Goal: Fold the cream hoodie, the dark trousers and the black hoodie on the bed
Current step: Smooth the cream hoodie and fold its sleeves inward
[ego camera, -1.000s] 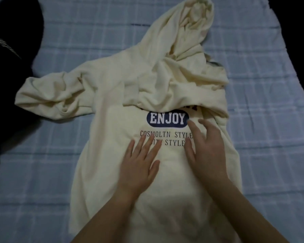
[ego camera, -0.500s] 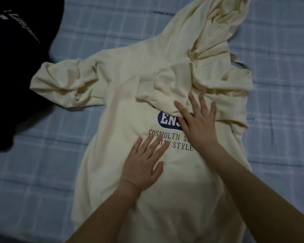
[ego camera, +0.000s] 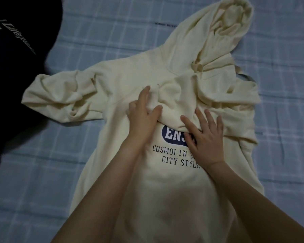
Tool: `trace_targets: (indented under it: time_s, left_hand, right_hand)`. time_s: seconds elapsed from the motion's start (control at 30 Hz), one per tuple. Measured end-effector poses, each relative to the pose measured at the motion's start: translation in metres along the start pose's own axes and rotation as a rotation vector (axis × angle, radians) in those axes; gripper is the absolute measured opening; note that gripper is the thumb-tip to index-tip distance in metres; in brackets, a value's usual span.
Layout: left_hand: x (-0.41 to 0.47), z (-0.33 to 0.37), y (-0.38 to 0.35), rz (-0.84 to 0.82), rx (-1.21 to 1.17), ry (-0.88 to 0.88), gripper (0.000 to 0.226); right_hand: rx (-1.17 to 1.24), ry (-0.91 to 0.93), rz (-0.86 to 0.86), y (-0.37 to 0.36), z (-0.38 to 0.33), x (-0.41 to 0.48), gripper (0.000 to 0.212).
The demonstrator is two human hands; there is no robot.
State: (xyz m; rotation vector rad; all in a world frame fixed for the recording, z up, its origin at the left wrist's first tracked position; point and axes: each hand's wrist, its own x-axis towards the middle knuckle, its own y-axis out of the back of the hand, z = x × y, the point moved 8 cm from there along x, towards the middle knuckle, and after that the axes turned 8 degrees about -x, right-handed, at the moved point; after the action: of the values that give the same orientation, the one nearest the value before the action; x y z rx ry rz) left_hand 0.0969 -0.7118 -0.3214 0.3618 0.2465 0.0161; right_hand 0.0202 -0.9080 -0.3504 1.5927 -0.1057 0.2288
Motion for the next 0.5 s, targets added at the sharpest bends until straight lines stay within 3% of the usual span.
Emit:
trace_targets:
  time_s: [0.13, 0.27, 0.4, 0.5]
  left_hand:
    - [0.01, -0.003, -0.013, -0.071, -0.137, 0.005, 0.06]
    - [0.005, -0.013, -0.016, -0.147, -0.585, 0.189, 0.061]
    - [-0.021, -0.003, -0.035, -0.25, -0.779, 0.199, 0.06]
    - [-0.045, 0.021, -0.071, -0.333, -0.866, 0.15, 0.061]
  right_hand:
    - [0.035, 0.004, 0.047, 0.004, 0.001, -0.001, 0.044]
    - [0.121, 0.003, 0.078, 0.014, 0.001, -0.001, 0.04]
    - [0.584, -0.159, 0.147, 0.046, 0.03, -0.004, 0.039]
    - [0.799, -0.261, 0.232, 0.088, 0.064, -0.021, 0.045]
